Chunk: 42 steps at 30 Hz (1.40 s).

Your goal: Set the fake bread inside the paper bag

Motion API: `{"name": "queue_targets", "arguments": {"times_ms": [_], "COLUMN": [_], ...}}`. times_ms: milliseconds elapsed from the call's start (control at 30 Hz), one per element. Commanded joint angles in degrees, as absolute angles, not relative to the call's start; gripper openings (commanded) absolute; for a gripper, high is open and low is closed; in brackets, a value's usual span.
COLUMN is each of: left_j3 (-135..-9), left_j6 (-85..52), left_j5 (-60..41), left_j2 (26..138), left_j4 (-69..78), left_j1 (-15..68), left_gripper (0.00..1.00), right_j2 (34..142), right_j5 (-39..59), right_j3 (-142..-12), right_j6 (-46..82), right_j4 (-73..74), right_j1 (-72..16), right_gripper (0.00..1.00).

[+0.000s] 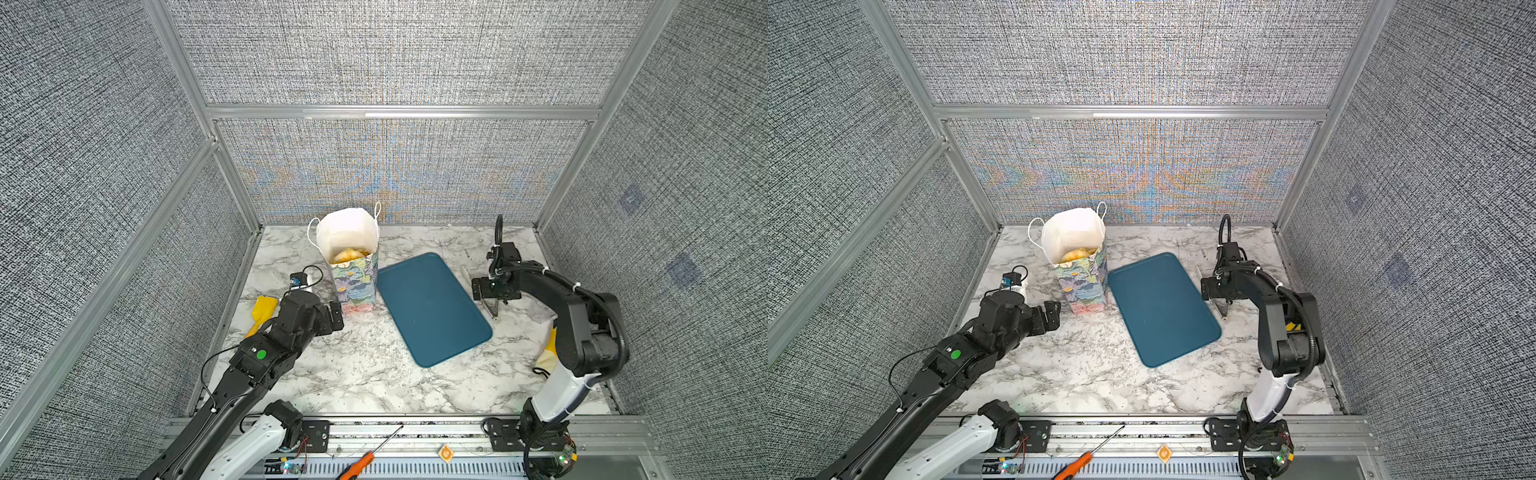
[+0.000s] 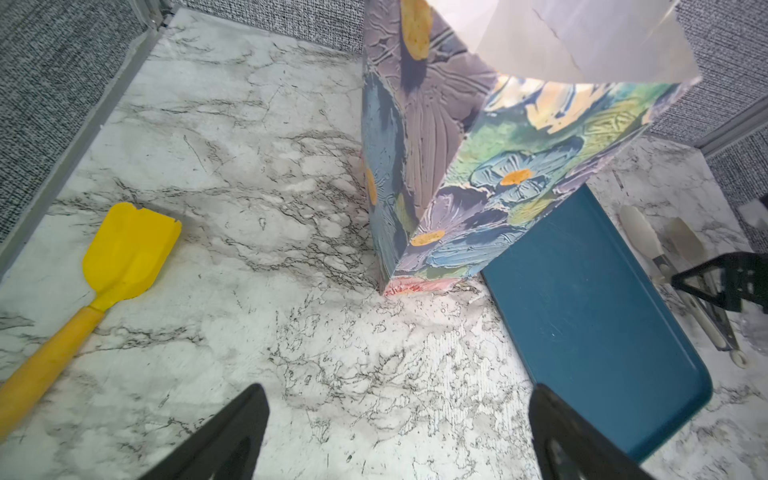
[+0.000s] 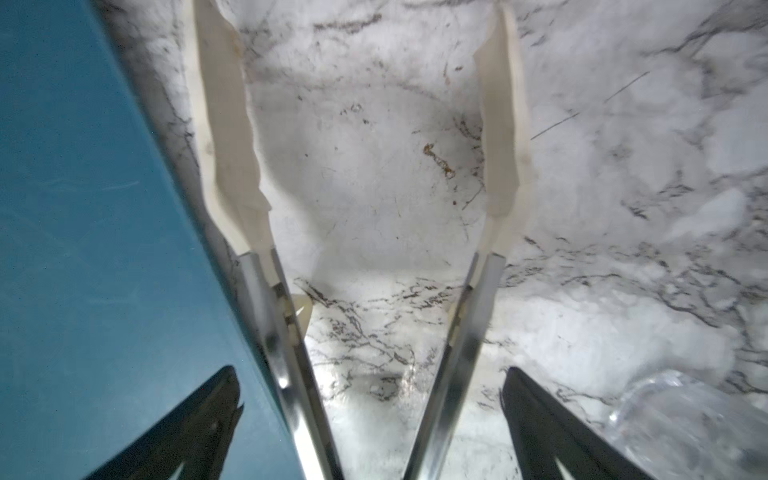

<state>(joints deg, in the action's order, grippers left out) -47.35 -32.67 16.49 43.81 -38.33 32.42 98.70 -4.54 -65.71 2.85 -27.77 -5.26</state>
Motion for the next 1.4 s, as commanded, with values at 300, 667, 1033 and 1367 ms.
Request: {"name": "queue_targets", "arguments": {"times_ms": [300,667,1033,1367], "left_j3": [-41.76,-33.39,-22.84,-15.31], "left_j6": [-36.2,-34.25,-14.97,-1.98], "left_j5": [30.39,41.85,49.31,48.63], "left_j2": [44.11,41.93,50.41,57.82], "left_j4": [-34.55,-21.84,8.31,34.06], "left_j1": [32.34,32.19,31.66,23.47], "left_gripper": [0.99,0.99,1.0,0.99], "right_j2": [70.72,79.77,88.89,88.59], "right_j5": [-11.91,-13.14,-10.36,-10.32], "right_j3": [-32.74,-19.31,-17.7,-17.93], "right_j6": [-3.69,2.21,1.23,1.3], "right_j4": [13.26,50.12,60.89,59.77], "right_j1": [-3.68,-0.22,-0.24,-0.18], "right_gripper": [0.99,0.99,0.99,0.99]}}
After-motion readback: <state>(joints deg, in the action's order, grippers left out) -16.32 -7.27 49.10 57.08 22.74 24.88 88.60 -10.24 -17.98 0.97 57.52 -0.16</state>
